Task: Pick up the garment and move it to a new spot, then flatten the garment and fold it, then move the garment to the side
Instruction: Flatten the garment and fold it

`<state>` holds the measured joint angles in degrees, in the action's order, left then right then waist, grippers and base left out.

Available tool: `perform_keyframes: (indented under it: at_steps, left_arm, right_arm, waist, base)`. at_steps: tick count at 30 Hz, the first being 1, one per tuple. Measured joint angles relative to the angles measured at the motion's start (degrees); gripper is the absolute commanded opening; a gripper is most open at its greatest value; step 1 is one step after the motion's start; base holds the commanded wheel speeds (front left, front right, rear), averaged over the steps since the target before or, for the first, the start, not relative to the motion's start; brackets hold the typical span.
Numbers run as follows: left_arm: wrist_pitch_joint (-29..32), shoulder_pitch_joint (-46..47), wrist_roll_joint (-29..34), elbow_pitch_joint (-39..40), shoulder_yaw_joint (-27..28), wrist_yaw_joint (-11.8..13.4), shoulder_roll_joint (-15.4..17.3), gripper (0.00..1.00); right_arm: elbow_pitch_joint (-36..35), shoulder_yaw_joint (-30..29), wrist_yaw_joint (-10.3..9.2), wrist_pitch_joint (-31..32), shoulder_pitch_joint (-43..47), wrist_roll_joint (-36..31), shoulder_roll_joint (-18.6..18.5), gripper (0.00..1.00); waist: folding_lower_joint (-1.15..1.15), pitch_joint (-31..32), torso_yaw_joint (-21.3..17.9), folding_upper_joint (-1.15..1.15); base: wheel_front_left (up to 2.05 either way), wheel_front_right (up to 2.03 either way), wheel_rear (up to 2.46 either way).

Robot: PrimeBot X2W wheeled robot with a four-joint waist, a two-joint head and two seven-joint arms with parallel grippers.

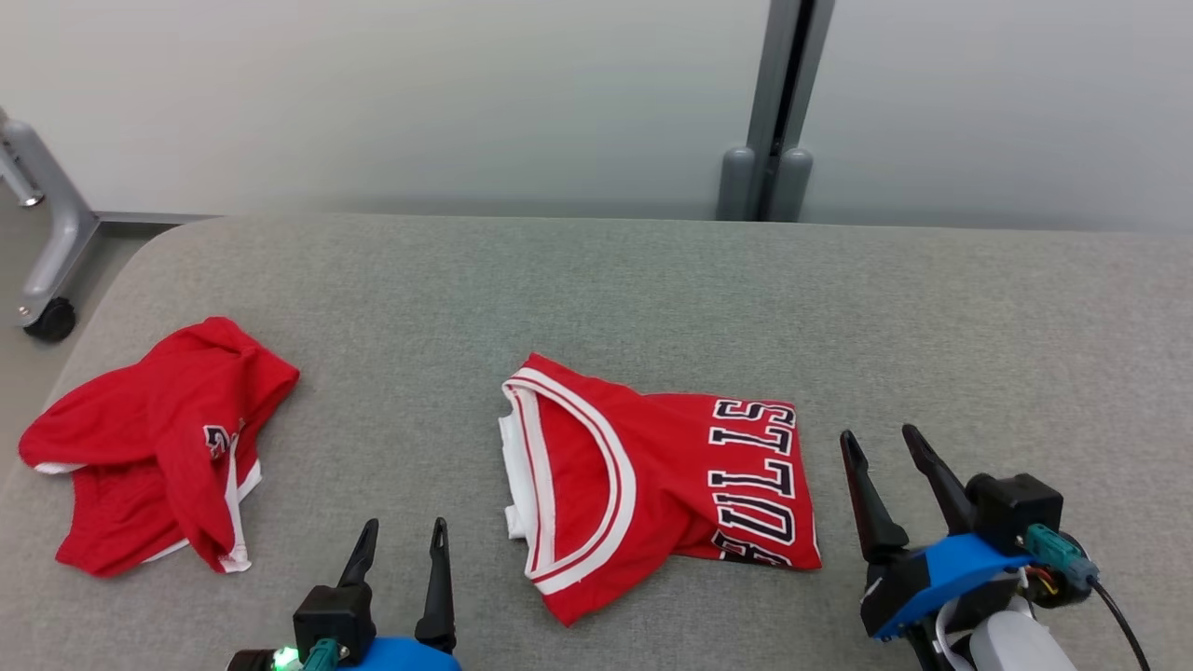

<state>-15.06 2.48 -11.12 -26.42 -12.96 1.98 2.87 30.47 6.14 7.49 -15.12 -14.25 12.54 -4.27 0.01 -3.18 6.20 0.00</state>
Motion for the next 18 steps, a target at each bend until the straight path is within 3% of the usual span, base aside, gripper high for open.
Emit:
perform_keyframes:
  at_steps: [7,18]
  left_arm:
    - [0.00,-1.39,0.55,0.60,1.49,0.00,0.00,1.00]
    - [0.00,-4.75,0.55,1.46,2.32,0.01,0.01,1.00]
  right_arm:
    - [0.23,-5.34,0.00,0.00,4.31,-3.61,0.87,1.00]
    - [1.25,-5.48,0.00,0.00,7.81,-2.75,1.30,1.00]
  waist:
    - [0.00,1.64,-3.96,0.00]
    - [0.00,3.41,-6.28,0.00]
  base:
    - [0.00,0.00,0.00]
    - [0.00,0.00,0.00]
